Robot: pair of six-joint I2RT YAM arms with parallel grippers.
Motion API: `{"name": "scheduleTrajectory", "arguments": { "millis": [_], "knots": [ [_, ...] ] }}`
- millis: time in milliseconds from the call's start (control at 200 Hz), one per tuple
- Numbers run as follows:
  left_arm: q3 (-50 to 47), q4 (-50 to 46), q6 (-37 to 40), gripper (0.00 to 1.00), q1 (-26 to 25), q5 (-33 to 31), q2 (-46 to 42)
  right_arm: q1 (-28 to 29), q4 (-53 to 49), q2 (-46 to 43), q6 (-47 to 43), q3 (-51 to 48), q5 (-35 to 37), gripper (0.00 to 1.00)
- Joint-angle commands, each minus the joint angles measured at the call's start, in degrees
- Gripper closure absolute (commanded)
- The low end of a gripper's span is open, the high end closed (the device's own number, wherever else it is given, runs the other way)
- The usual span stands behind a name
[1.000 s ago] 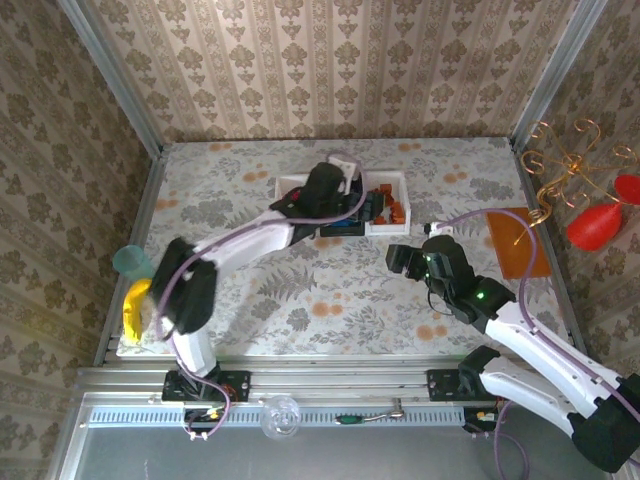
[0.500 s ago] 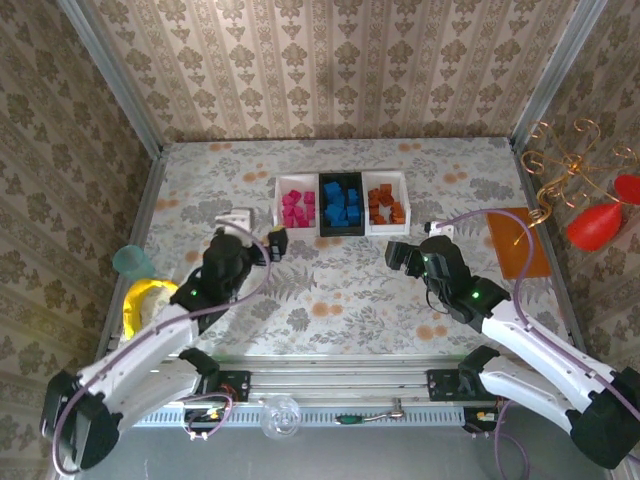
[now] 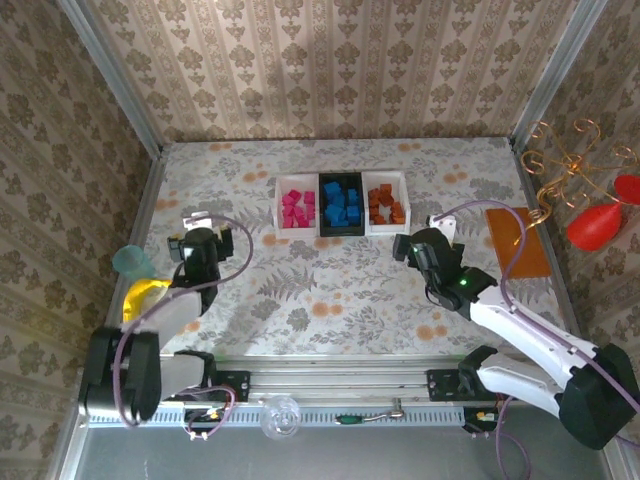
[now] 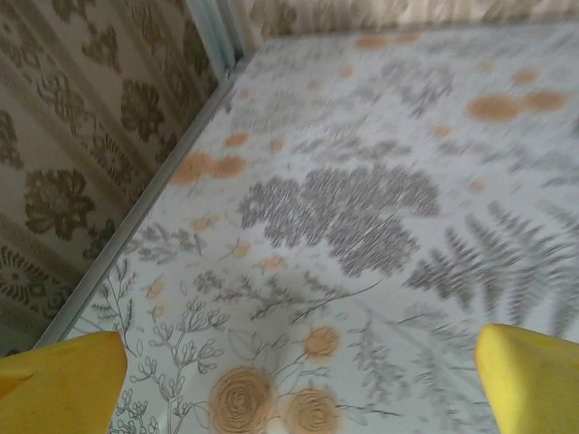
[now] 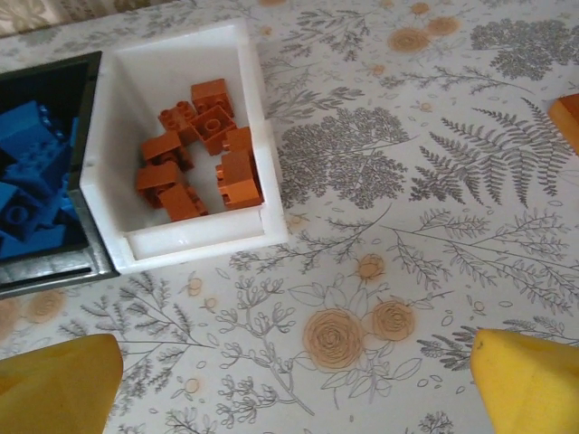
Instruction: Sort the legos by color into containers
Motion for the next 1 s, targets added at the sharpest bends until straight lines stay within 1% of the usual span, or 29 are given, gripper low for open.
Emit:
{"name": "scheduleTrajectory", "arguments": {
  "millis": [0, 25, 50, 75, 125, 155, 185, 205, 235, 265, 315, 365, 400, 440, 485, 535, 575, 600, 640, 670, 710, 735, 785, 885, 995],
  "knots": [
    [0.9, 12.9, 5.9, 0.00, 1.5, 1.6, 8.1, -0.7, 3.3, 1.2, -2.5, 0.4, 3.4, 0.00],
    [0.8, 15.8, 7.3, 0.00, 1.8, 2.2, 10.1, -0.8, 4.5, 1.2, -3.3, -0.1, 3.3, 0.00],
    [1.8, 14.8, 7.6, 0.00, 1.7, 2.3, 10.9, -0.9, 5.7, 1.2, -4.2, -0.7, 2.9, 0.00],
    [2.4, 14.9, 8.0, 0.00, 1.9, 4.4, 11.7, -1.1, 6.7, 1.1, -5.3, -1.2, 2.5, 0.00],
    [1.9, 20.3, 9.7, 0.00, 2.3, 8.1, 14.4, -1.5, 8.5, 0.6, -7.1, -2.1, 1.5, 0.00],
    [2.3, 19.8, 9.1, 0.00, 2.6, 9.3, 15.7, -1.9, 9.2, 0.3, -7.9, -2.6, 0.7, 0.00],
    [2.1, 22.0, 9.6, 0.00, 3.1, 9.9, 16.9, -2.5, 9.9, 0.0, -8.4, -2.9, 0.0, 0.00],
    [2.5, 20.6, 8.7, 0.00, 3.7, 10.4, 16.6, -3.0, 10.3, -0.2, -8.6, -3.1, -0.5, 0.00],
    [3.1, 18.3, 7.0, 0.00, 5.3, 13.5, 16.4, -3.8, 10.6, -0.4, -8.7, -3.2, -1.3, 0.00],
    [3.2, 19.0, 6.8, 0.00, 6.9, 17.3, 17.0, -4.7, 10.9, -0.5, -9.1, -3.3, -2.2, 0.00],
    [3.3, 18.1, 5.4, 0.00, 8.8, 22.0, 16.9, -6.1, 11.7, -0.5, -9.7, -3.3, -3.7, 0.00],
    [2.5, 20.1, 5.6, 0.00, 9.6, 25.4, 17.4, -7.4, 12.6, -0.3, -10.1, -3.2, -4.4, 0.00],
    [1.2, 22.5, 5.9, 0.00, 9.6, 26.6, 18.2, -8.3, 13.2, -0.2, -10.4, -3.2, -5.2, 0.00],
    [-0.8, 29.1, 6.4, 0.00, 9.7, 26.4, 19.8, -9.2, 14.2, 0.0, -10.9, -3.2, -6.2, 0.00],
    [0.3, 23.8, 5.7, 0.00, 9.6, 26.5, 18.5, -10.1, 15.0, 0.2, -11.6, -3.2, -7.1, 0.00],
    [-0.4, 27.4, 6.2, 0.00, 9.7, 26.5, 19.5, -11.1, 16.2, 0.5, -13.1, -3.3, -8.5, 0.00],
    [-0.1, 25.4, 5.7, 0.00, 9.7, 26.3, 18.9, -11.9, 16.8, 0.9, -14.0, -3.2, -9.0, 0.00],
    [-0.1, 26.0, 5.8, 0.00, 9.6, 25.5, 19.0, -12.5, 16.8, 1.1, -14.3, -3.2, -8.8, 0.00],
    [-0.6, 27.4, 5.9, 0.00, 9.0, 22.7, 19.3, -13.5, 17.1, 1.5, -15.0, -3.1, -8.8, 0.00],
    [-1.0, 27.6, 5.0, 0.00, 8.4, 19.1, 19.1, -14.3, 18.2, 1.7, -15.6, -3.5, -8.8, 0.00],
    [-2.1, 30.7, 4.4, 0.00, 7.4, 12.7, 19.5, -15.4, 19.9, 2.0, -16.4, -4.1, -8.3, 0.00],
    [-2.4, 31.3, 4.2, 0.00, 7.2, 10.8, 19.4, -16.2, 20.9, 2.2, -16.7, -4.5, -8.1, 0.00],
    [-2.4, 30.7, 3.5, 0.00, 7.3, 11.0, 19.0, -17.8, 23.2, 2.8, -18.5, -5.2, -8.0, 0.00],
    [-1.8, 30.3, 5.0, 0.00, 7.1, 13.2, 19.4, -20.7, 27.7, 5.4, -21.8, -6.8, -7.7, 0.00],
    [-1.7, 30.1, 5.1, 0.00, 7.0, 13.4, 19.4, -23.0, 36.1, 10.9, -23.7, -9.1, -7.6, 0.00]
  ]
}}
